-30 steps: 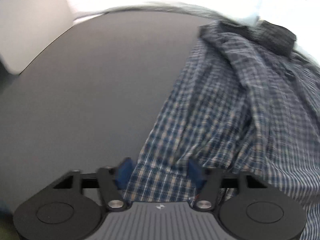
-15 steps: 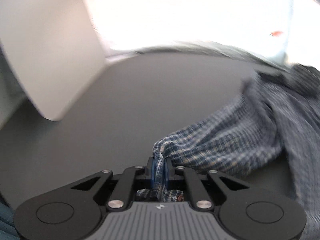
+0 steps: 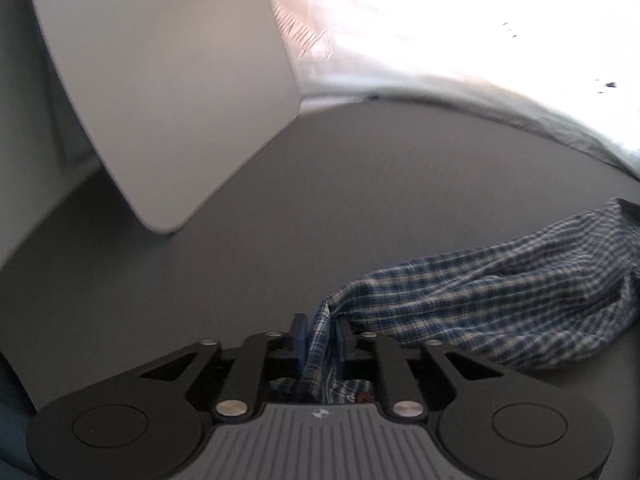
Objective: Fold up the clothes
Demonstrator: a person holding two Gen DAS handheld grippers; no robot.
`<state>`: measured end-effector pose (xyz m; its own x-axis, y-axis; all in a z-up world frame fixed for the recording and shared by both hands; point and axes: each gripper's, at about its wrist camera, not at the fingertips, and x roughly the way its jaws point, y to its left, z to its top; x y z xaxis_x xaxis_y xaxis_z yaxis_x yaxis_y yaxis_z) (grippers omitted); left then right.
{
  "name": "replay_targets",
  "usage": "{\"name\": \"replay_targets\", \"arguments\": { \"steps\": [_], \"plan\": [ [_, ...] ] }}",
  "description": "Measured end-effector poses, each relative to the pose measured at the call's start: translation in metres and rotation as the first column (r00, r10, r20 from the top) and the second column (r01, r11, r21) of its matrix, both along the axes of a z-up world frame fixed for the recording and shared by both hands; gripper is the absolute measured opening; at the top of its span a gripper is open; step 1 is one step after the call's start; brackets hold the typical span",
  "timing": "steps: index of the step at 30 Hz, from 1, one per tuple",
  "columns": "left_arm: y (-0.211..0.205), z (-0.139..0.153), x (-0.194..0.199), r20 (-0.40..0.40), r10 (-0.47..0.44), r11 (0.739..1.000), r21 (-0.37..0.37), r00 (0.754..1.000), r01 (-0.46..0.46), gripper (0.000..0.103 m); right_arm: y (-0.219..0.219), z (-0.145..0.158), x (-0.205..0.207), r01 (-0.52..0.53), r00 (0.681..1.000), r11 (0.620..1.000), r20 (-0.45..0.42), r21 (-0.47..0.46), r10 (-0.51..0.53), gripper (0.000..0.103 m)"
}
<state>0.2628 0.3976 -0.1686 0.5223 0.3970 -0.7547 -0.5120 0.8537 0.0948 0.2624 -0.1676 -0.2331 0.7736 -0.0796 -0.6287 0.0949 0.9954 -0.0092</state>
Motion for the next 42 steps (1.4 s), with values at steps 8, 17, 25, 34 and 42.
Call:
{"name": "replay_targets", "arguments": {
  "steps": [8, 17, 25, 34, 42],
  "plan": [
    [0.003, -0.003, -0.019, 0.041, 0.042, 0.997, -0.069, 0.998, -0.040, 0.055, 0.000, 0.000, 0.001, 0.004, 1.000, 1.000, -0.001, -0.001, -0.004, 0.103],
    [-0.010, -0.010, -0.038, 0.066, 0.027, 0.996, -0.083, 0.997, -0.021, 0.056, 0.001, 0.000, 0.001, 0.004, 1.000, 1.000, -0.002, 0.000, -0.004, 0.103],
    [-0.023, -0.041, -0.019, -0.085, 0.053, 0.998, -0.019, 0.995, -0.055, 0.065, 0.001, 0.000, 0.000, 0.005, 1.000, 1.000, -0.002, 0.005, -0.005, 0.103],
    [-0.068, -0.012, -0.018, -0.049, -0.065, 0.997, 0.038, 0.997, 0.066, 0.067, -0.001, 0.003, 0.007, -0.001, 1.000, 1.000, -0.023, 0.020, 0.001, 0.103],
    [-0.171, 0.021, 0.031, -0.035, -0.394, 0.908, 0.142, 0.918, 0.395, 0.072, -0.010, 0.029, 0.042, -0.160, 0.987, 0.985, -0.021, 0.066, 0.161, 0.103]
  ]
}}
